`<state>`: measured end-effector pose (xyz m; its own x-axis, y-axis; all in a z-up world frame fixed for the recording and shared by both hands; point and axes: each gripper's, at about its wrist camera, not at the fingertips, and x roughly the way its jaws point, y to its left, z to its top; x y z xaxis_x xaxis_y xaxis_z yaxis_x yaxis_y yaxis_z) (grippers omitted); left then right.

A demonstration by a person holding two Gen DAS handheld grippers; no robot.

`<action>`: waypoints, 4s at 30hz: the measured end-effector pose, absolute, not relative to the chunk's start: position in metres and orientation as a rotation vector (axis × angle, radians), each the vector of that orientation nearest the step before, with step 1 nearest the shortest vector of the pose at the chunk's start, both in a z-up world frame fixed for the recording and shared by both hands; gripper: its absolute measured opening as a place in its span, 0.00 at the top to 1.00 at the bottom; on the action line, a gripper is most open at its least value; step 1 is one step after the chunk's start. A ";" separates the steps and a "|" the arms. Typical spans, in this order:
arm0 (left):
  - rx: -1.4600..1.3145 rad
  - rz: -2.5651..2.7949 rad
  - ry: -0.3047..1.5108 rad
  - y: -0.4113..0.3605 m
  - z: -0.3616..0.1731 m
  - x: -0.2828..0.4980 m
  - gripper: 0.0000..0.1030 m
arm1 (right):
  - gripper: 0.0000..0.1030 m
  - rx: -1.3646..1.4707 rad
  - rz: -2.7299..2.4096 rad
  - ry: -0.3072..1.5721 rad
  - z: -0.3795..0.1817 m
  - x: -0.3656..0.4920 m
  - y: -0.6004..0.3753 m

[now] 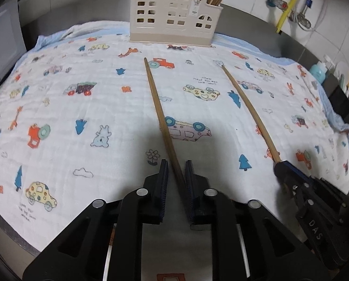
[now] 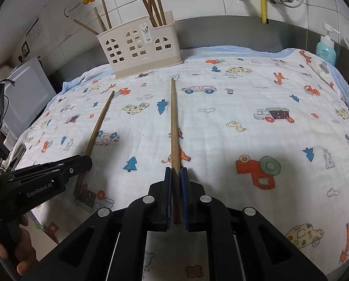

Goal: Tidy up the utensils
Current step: 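Close the left tool on a chopstick while the right tool lifts its chopstick, then lift the chopstick in the left tool while the right tool carries its chopstick upright, then carry both chopsticks upright over the beige holder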

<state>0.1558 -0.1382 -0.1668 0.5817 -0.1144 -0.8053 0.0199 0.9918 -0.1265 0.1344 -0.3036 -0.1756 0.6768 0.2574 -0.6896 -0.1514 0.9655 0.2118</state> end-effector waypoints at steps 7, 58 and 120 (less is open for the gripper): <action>-0.132 -0.194 0.909 -0.121 -0.154 0.151 0.91 | 0.93 0.113 0.226 0.780 -0.167 0.129 -0.302; -0.013 -0.279 0.858 -0.097 -0.168 0.126 0.85 | 0.93 -0.020 0.268 0.546 -0.044 0.136 -0.278; 0.066 -0.331 0.291 -0.077 0.124 0.296 0.95 | 0.93 -0.038 0.312 0.329 0.140 0.342 -0.222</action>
<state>0.2957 -0.0774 0.1245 0.9046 -0.3102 -0.2922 0.3292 0.9441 0.0166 0.3422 -0.2222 0.1403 0.8990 0.2954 -0.3233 -0.3075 0.9514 0.0142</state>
